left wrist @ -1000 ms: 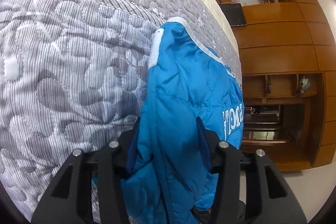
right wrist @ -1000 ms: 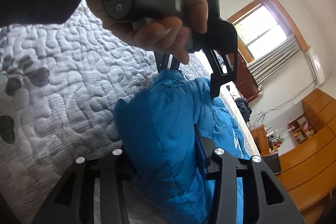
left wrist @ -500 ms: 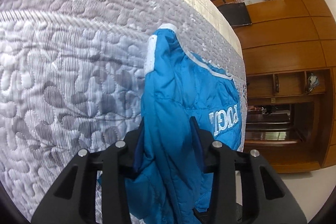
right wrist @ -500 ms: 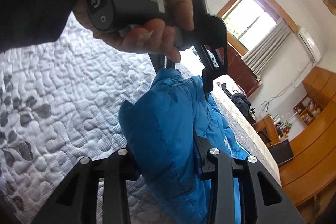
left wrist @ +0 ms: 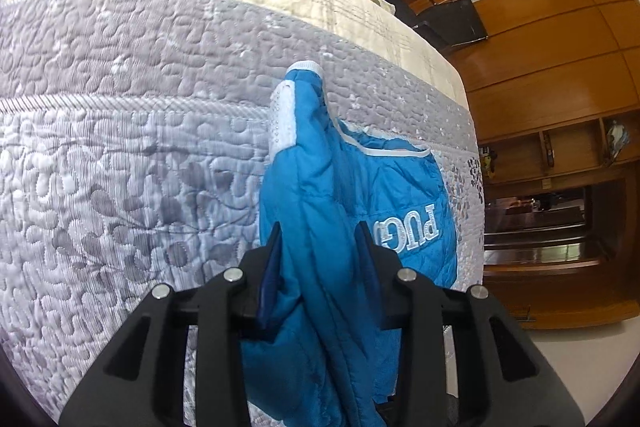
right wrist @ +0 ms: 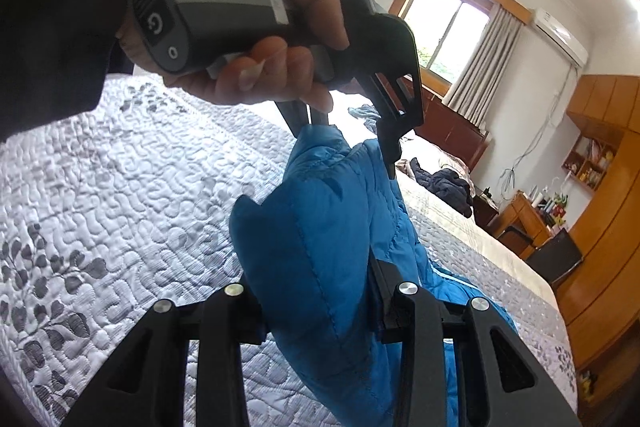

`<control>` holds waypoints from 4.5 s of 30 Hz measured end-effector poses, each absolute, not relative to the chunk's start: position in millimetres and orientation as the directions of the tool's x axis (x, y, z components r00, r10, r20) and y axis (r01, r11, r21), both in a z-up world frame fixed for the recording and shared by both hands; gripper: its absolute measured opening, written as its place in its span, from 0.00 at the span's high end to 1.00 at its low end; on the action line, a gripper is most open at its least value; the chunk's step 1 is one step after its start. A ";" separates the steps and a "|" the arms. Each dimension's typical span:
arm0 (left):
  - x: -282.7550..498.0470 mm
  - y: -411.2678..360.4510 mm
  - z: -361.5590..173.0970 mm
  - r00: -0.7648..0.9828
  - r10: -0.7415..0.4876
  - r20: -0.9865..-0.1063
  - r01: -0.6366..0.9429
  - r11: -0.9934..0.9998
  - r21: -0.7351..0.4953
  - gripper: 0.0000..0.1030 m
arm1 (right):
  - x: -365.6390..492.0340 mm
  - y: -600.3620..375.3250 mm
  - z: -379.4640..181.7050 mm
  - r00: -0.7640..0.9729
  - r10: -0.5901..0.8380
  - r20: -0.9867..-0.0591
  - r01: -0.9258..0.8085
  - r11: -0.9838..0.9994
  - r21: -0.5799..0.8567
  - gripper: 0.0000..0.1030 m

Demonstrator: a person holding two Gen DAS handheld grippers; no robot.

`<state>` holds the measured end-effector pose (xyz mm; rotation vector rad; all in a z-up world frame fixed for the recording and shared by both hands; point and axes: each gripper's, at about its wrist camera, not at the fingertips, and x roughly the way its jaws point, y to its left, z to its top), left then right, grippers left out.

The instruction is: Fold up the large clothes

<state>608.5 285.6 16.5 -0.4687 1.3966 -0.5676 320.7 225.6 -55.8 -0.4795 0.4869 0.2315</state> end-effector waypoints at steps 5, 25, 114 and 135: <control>600.6 278.6 26.7 0.092 -0.595 -0.798 0.104 0.803 -0.587 0.67 | 318.0 209.6 -45.2 0.863 0.124 -0.490 -0.317 0.888 -0.332 0.65; 589.0 202.1 73.8 0.120 -0.500 -0.858 0.167 0.862 -0.479 0.67 | 304.7 144.5 -20.6 0.885 0.155 -0.439 -0.259 0.947 -0.188 0.65; 445.9 78.3 4.4 0.116 -0.889 -0.443 0.478 0.441 -0.760 0.14 | 452.2 -200.9 -96.5 0.352 0.716 -0.603 -0.011 0.647 0.762 0.75; 410.9 3.3 -32.9 -0.058 -0.891 -0.450 0.561 0.343 -0.753 0.17 | 405.1 -297.6 -184.6 0.521 0.764 -0.380 -0.008 0.450 0.893 0.81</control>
